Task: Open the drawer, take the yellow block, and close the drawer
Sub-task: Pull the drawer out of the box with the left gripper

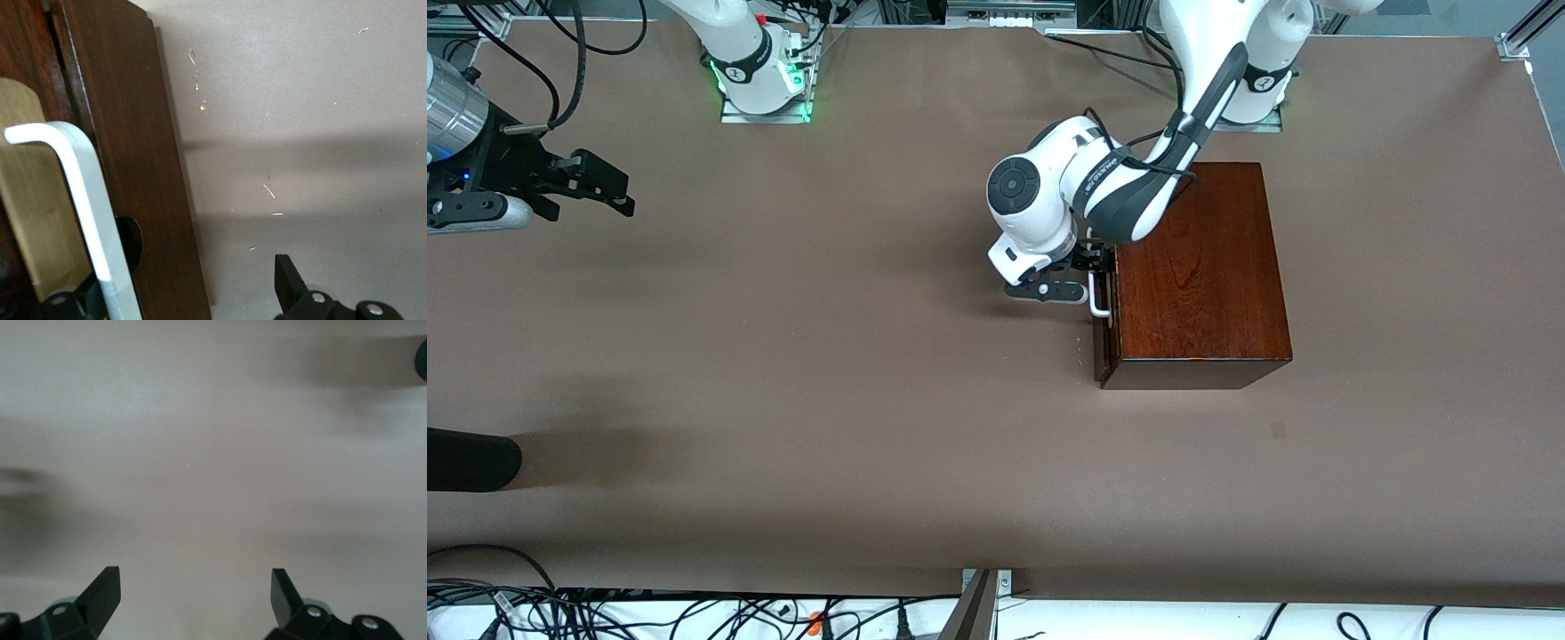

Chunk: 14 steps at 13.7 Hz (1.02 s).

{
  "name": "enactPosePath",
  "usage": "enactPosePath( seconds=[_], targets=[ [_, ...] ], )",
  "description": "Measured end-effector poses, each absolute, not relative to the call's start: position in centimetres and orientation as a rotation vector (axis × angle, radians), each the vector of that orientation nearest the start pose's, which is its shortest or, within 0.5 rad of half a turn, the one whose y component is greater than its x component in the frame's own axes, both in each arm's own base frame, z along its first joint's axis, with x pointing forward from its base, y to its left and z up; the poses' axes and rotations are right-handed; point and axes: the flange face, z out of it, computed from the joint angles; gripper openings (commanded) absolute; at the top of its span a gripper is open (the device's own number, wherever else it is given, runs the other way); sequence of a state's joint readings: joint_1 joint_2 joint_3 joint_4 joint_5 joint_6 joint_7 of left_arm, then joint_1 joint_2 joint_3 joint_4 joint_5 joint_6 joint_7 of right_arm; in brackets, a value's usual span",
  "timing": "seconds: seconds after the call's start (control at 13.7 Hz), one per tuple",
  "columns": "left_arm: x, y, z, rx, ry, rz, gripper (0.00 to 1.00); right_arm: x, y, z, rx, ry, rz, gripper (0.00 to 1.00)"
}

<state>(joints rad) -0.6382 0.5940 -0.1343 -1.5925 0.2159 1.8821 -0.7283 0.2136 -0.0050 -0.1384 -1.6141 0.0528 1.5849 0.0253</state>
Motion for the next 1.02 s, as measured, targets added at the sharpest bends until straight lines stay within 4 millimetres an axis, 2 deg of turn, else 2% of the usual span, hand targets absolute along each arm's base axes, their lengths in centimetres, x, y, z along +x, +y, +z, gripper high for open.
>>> enactPosePath(
  seconds=[1.02],
  targets=[
    [47.5, -49.4, 28.1, -3.014, 0.195, 0.026, 1.00, 55.1, 4.6, 60.8, -3.088, -0.072, 0.042, 1.00]
  ],
)
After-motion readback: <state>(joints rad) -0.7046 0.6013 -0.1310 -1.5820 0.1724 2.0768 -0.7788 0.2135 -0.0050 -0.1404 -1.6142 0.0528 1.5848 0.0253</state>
